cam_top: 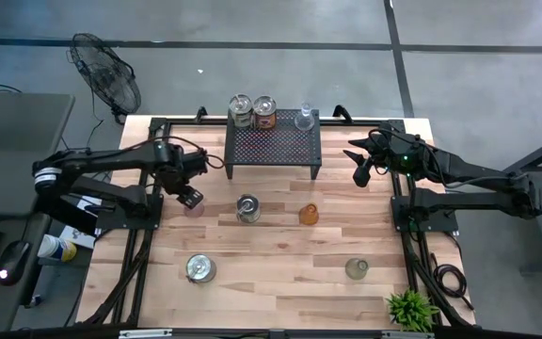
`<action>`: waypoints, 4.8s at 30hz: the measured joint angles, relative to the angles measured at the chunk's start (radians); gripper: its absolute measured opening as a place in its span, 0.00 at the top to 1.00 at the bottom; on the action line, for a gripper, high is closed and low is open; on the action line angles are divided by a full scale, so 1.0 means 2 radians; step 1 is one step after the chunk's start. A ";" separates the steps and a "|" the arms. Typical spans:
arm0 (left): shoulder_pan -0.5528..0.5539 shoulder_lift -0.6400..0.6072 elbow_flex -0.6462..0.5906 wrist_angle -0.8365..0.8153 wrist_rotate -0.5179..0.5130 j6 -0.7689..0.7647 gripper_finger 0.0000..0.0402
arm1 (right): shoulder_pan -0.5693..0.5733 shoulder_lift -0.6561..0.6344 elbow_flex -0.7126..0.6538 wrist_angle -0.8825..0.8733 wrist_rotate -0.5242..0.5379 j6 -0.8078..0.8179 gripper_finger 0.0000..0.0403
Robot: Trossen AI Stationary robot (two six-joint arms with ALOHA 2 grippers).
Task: Pick & Place candle stick holders
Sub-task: Put the pink candle holder on the shelf
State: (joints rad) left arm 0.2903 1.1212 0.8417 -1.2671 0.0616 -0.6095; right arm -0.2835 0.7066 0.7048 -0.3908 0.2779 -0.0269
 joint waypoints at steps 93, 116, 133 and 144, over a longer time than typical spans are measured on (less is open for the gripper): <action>-0.001 0.030 0.218 -0.082 0.053 0.018 0.98 | 0.000 0.000 0.000 0.000 0.000 0.000 0.65; -0.001 0.237 0.501 -0.016 0.017 0.019 0.98 | 0.000 0.000 0.000 0.000 0.000 0.000 0.65; 0.040 0.365 0.615 0.030 0.041 0.023 0.98 | 0.000 0.000 0.000 0.000 0.000 0.000 0.65; 0.079 0.383 0.630 0.012 0.056 0.032 0.98 | 0.000 0.000 0.000 0.000 0.000 0.000 0.65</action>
State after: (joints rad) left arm 0.4491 1.8870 2.1010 -1.2433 0.1745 -0.5463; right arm -0.2834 0.7065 0.7048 -0.3908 0.2779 -0.0269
